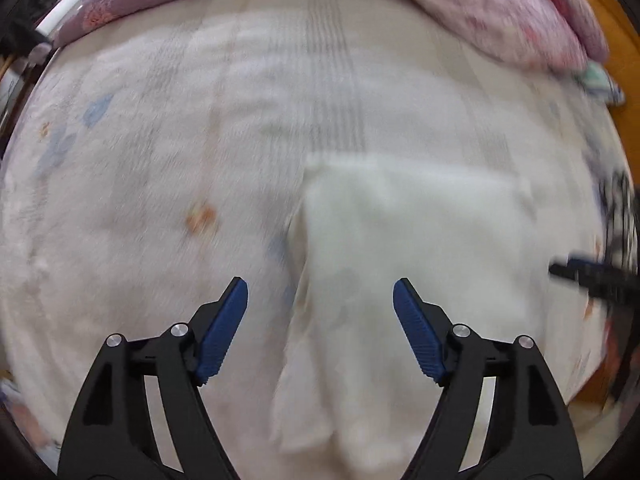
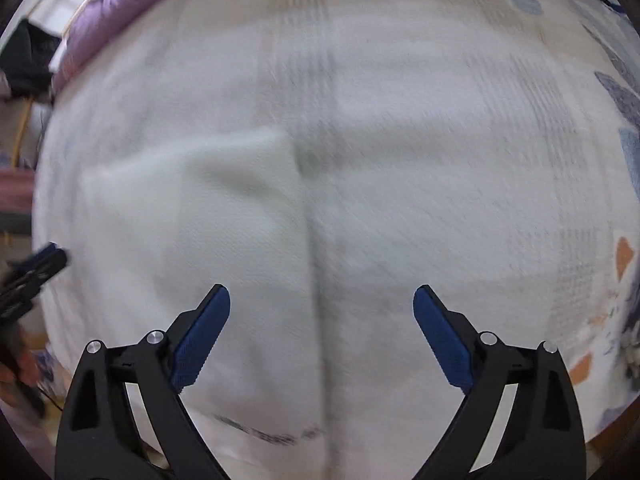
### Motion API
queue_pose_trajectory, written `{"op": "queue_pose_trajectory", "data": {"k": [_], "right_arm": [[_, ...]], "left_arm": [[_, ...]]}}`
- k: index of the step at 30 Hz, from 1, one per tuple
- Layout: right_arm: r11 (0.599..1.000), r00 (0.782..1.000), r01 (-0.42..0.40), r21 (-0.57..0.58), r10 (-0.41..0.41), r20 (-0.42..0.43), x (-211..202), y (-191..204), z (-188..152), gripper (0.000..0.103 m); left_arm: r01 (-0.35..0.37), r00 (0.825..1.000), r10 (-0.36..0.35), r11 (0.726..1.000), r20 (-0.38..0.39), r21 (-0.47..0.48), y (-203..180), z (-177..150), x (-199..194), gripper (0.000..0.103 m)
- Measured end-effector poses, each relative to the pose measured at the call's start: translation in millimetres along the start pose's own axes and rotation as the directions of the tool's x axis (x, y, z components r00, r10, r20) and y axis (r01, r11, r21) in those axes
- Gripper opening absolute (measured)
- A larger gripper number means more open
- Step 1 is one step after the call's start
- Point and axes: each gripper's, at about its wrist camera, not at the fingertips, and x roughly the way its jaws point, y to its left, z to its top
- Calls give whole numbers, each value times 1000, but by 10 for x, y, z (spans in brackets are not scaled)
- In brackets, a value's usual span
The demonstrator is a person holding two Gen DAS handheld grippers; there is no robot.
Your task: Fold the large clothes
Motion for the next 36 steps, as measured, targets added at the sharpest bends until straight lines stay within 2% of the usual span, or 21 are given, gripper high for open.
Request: {"op": "queue_pose_trajectory", "data": {"k": [3,6,9,14,16,18,20,21,22,23,24,25,26,27,29,30,31,33,34,35,36], "right_arm": [[998,997,-67,-11,66,-46,74,-111,-94,90],[977,972,-211,-24,207,-111,172,-168,-181,92],[965,954,-263,-21,257,-154,360,-199,-254,93],[953,944,-303,0,300,-138,399,-276,-276,97],[938,929,-347,11,346,-130,421,-275,-259,97],[905,898,-423,32,424,-120,523,-266,-251,97],[896,891,-443,37,445,-90,560,-307,-244,97],[883,880,-467,49,469,-76,560,-349,-240,97],[864,861,-500,67,504,-71,550,-397,-251,97],[813,809,-575,92,582,-79,557,-452,-286,97],[639,625,-746,188,769,-135,691,-422,-322,97],[610,597,-760,224,792,-132,744,-410,-350,97],[661,645,-726,192,750,-143,800,-327,-356,97],[716,698,-689,111,697,-164,821,-209,-346,97],[756,740,-655,24,647,-182,789,-87,-330,98],[762,747,-647,29,641,-175,794,-88,-314,98],[762,747,-645,59,645,-159,814,-108,-288,97],[765,754,-635,102,643,-131,802,-151,-272,97],[793,780,-604,78,608,-147,752,-126,-274,89],[838,824,-544,35,541,-169,695,-79,-275,72],[873,858,-488,14,482,-178,634,-42,-262,64]], "left_arm": [[71,997,-70,997,-16,23,78,-204,-66,84],[139,986,-139,990,-89,-2,188,-355,86,84],[183,968,-192,981,-162,-69,304,-418,361,84],[290,909,-333,937,-249,-194,457,-452,810,84],[401,843,-469,874,-264,-274,505,-478,1023,85],[441,811,-523,841,-261,-314,524,-482,1116,91],[487,773,-566,819,-288,-303,504,-460,1144,91],[563,695,-656,751,-295,-345,486,-467,1180,91],[637,605,-746,663,-277,-394,448,-486,1208,91],[670,575,-773,632,-266,-389,393,-493,1201,91],[680,580,-765,644,-280,-352,323,-491,1193,91],[680,588,-751,660,-299,-320,270,-484,1196,91],[681,588,-748,663,-308,-310,244,-478,1207,91],[700,556,-778,628,-291,-340,244,-468,1235,91],[736,497,-835,550,-236,-394,265,-472,1273,91],[750,473,-859,510,-197,-422,284,-497,1326,91],[744,480,-861,501,-168,-441,303,-516,1382,91],[709,533,-836,524,-128,-472,311,-521,1388,89],[678,584,-800,575,-139,-458,272,-518,1331,84],[609,683,-711,681,-168,-406,192,-523,1208,70],[568,734,-657,732,-172,-376,143,-543,1113,59]]}}
